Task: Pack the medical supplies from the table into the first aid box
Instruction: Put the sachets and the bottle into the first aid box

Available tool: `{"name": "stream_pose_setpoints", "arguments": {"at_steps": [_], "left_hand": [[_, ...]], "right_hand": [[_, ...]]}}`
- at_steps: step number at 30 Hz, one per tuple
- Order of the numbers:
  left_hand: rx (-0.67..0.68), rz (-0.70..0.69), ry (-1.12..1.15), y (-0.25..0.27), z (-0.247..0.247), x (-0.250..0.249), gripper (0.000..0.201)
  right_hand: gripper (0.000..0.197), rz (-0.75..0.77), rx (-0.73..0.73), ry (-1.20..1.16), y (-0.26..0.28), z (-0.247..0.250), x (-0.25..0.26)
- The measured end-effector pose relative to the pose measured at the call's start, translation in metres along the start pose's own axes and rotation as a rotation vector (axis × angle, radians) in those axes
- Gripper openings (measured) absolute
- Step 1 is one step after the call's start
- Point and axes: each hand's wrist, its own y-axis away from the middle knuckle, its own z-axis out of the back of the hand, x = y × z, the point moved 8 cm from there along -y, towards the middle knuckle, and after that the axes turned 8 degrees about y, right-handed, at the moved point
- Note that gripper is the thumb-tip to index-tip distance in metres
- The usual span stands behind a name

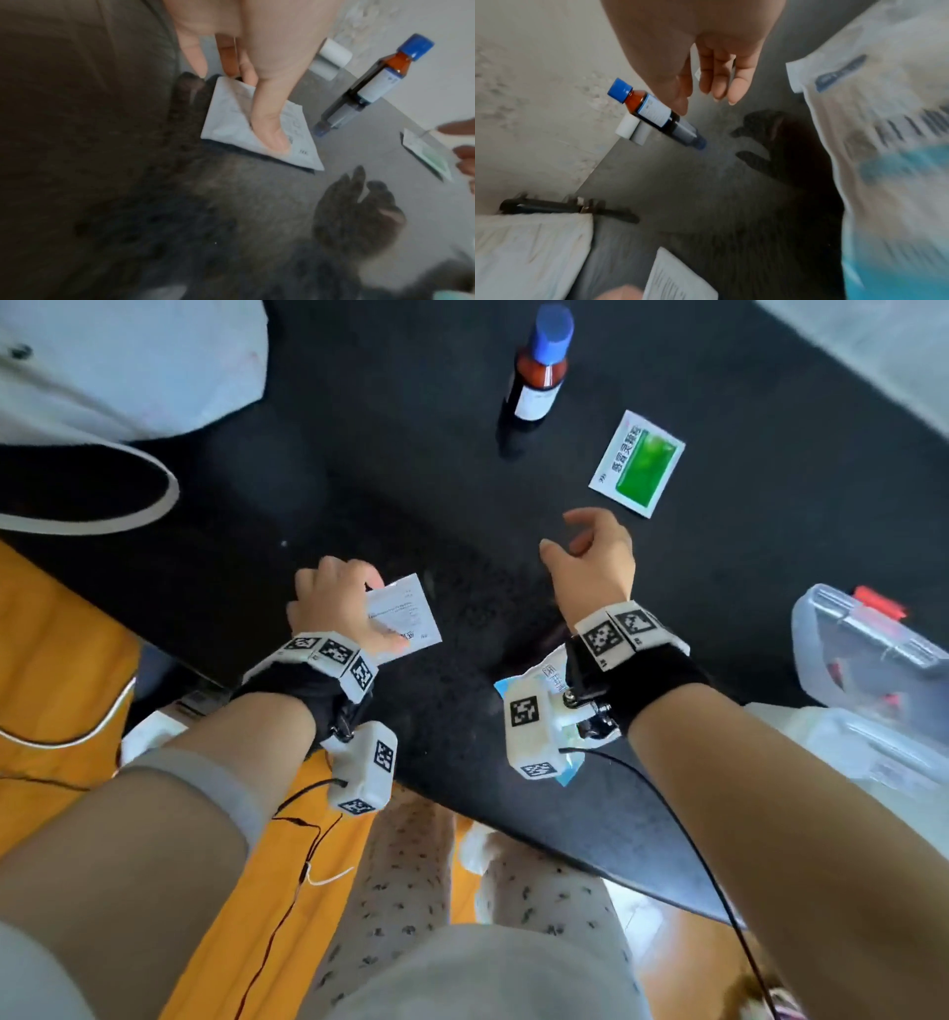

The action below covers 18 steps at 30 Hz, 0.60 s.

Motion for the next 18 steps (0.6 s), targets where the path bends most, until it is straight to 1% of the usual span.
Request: {"name": "stream_pose_setpoints", "arguments": {"at_steps": [2, 3, 5, 7, 10, 12, 14, 15, 17, 18], "left_hand": [[0.054, 0.009, 0.084, -0.008, 0.000, -0.010, 0.047], [0.061, 0.017, 0.147, -0.011, 0.002, -0.016, 0.041], [0.034, 0.028, 0.276, -0.014, 0.008, -0.025, 0.032], [0.014, 0.020, 0.396, -0.018, 0.012, -0.037, 0.027], [0.037, 0.050, 0.652, -0.023, 0.011, -0.051, 0.024], [0.064, 0.104, 0.796, -0.027, 0.005, -0.055, 0.023], [0.098, 0.127, 0.923, -0.029, 0.000, -0.062, 0.022], [0.116, 0.116, 0.952, -0.029, -0.003, -0.066, 0.025], [0.152, 0.075, 0.940, -0.030, -0.007, -0.076, 0.029], [0.162, 0.057, 0.929, -0.029, -0.009, -0.081, 0.028]], "right_hand": [[0.042, -0.061, -0.073, -0.006, -0.019, 0.016, -0.002], [0.048, -0.098, -0.117, -0.017, -0.029, 0.025, -0.004], [0.055, -0.191, -0.205, -0.043, -0.045, 0.039, -0.011], [0.059, -0.291, -0.239, -0.041, -0.061, 0.048, -0.017], [0.067, -0.398, -0.180, 0.080, -0.083, 0.046, -0.023], [0.071, -0.398, -0.161, 0.161, -0.091, 0.044, -0.022], [0.069, -0.385, -0.151, 0.181, -0.096, 0.042, -0.023], [0.068, -0.381, -0.117, 0.183, -0.097, 0.039, -0.024], [0.063, -0.375, -0.028, 0.191, -0.097, 0.036, -0.026], [0.060, -0.364, 0.008, 0.191, -0.098, 0.034, -0.027]]}}
